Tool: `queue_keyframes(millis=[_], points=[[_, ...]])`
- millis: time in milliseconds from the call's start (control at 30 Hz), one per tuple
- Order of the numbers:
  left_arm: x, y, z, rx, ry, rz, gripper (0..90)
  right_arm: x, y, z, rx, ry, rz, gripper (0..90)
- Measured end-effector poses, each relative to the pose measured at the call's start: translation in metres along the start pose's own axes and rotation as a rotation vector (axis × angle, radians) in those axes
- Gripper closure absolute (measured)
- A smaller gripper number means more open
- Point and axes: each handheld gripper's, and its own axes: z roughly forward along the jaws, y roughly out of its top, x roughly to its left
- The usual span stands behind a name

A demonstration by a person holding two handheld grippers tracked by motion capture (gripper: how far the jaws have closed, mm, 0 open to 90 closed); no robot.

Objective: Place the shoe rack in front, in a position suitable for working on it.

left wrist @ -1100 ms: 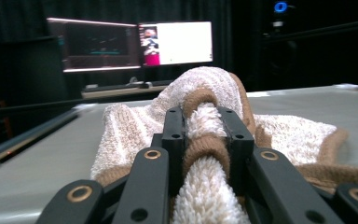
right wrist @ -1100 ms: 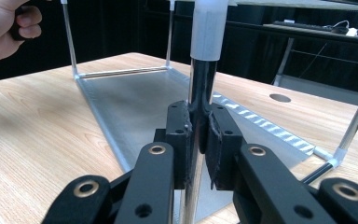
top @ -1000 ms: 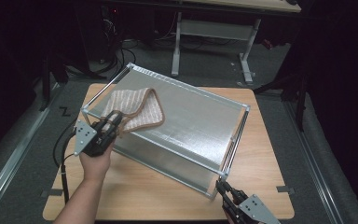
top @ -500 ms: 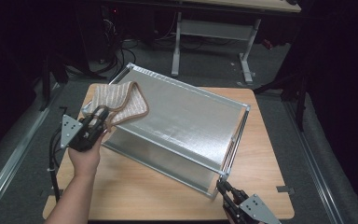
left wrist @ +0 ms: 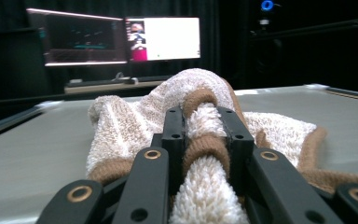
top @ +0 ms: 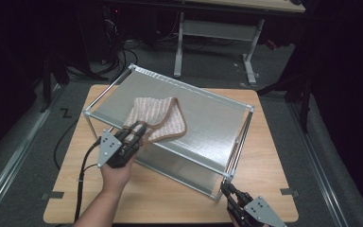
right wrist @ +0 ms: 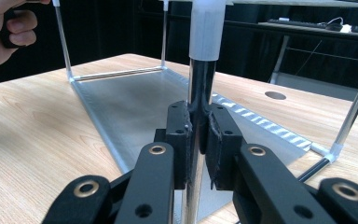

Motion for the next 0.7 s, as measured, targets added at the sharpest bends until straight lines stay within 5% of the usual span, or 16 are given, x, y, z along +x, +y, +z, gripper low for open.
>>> queue_keyframes(millis=[367, 700], points=[[-0.065, 0.001, 0.014, -0.021, -0.127, -0.013, 75.1, 0.000, 0.000, 0.000, 0.000, 0.002, -0.002, 81.1], [-0.108, 0.004, 0.022, -0.022, -0.213, -0.020, 75.0, 0.000, 0.000, 0.000, -0.001, 0.003, -0.003, 81.1]])
